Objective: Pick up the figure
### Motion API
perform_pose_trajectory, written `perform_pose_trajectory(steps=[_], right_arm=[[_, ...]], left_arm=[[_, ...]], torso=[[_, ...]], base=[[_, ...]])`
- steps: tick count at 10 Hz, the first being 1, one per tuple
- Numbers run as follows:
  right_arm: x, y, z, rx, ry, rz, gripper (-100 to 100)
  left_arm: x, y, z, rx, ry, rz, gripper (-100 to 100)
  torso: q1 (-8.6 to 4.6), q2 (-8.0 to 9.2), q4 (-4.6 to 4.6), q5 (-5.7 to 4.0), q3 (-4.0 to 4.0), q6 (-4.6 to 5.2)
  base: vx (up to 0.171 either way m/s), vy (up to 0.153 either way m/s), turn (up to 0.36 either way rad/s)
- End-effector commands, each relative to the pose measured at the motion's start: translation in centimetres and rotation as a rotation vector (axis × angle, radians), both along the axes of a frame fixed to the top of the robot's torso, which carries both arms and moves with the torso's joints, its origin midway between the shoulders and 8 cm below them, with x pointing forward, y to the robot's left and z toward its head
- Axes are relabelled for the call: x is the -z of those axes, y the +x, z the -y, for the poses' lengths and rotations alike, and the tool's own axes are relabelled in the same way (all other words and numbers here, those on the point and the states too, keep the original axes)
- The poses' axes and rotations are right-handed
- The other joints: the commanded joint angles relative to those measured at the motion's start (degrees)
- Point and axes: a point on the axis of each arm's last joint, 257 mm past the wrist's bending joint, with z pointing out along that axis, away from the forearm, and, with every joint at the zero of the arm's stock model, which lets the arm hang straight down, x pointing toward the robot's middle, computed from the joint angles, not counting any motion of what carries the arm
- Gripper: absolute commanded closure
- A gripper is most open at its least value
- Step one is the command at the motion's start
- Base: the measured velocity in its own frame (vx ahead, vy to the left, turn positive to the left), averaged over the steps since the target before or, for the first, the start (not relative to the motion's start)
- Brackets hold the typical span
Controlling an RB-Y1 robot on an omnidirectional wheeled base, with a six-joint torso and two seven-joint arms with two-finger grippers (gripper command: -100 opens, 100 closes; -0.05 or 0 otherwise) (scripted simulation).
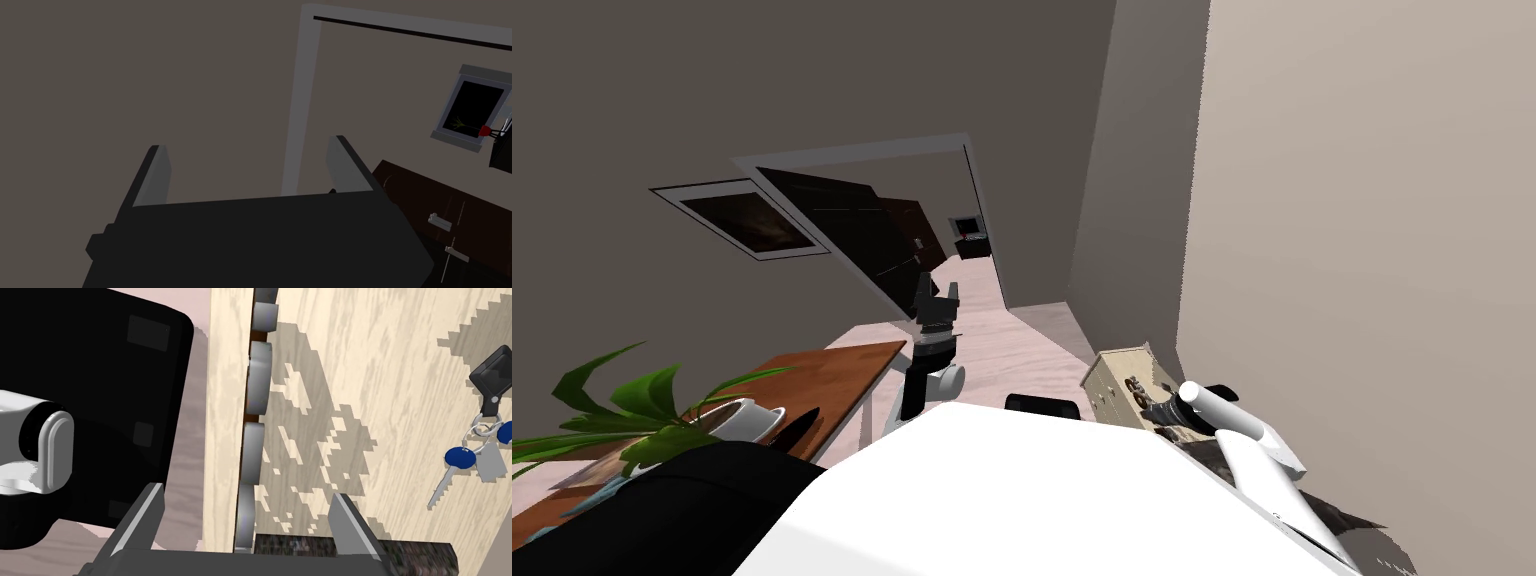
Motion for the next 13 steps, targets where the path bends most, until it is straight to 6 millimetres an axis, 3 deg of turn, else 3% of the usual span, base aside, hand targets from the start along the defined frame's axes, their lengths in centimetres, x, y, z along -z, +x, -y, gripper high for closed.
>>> perform_pose_trajectory(steps=[1,2,6,7,8,13], right_arm=[[0.0,0.0,0.0,0.000,0.000,0.000,-100],[0.0,0.0,0.0,0.002,-0.001,0.001,100],[0.0,0.0,0.0,0.003,0.000,0.002,100],[0.0,0.0,0.0,0.003,-0.001,0.002,0],[-0.3,0.1,-0.5,-0.020,-0.001,0.000,100],[-1.5,0.3,-2.7,-0.093,-0.001,-0.002,100]], left_arm=[[0.0,0.0,0.0,0.000,0.000,0.000,0],[0.0,0.0,0.0,0.000,0.000,0.000,0],[0.0,0.0,0.0,0.000,0.000,0.000,0],[0.0,0.0,0.0,0.000,0.000,0.000,0],[0.0,0.0,0.0,0.000,0.000,0.000,0],[0.0,0.0,0.0,0.000,0.000,0.000,0]], torso=[[0.00,0.00,0.00,0.00,0.00,0.00],[-0.04,-0.10,-0.02,0.00,-0.05,0.03],[-0.07,-0.22,-0.06,0.00,-0.13,0.00],[-0.07,-0.22,-0.06,-0.01,-0.13,0.01],[-0.07,-0.22,-0.06,-0.01,-0.13,0.01],[-0.10,-0.44,-0.10,0.01,-0.25,0.07]], base=[[-0.025,0.009,0.024],[0.000,0.000,0.000],[0.000,0.000,0.000],[0.000,0.000,0.000],[0.044,-0.004,-0.174],[0.070,-0.014,-0.162]])
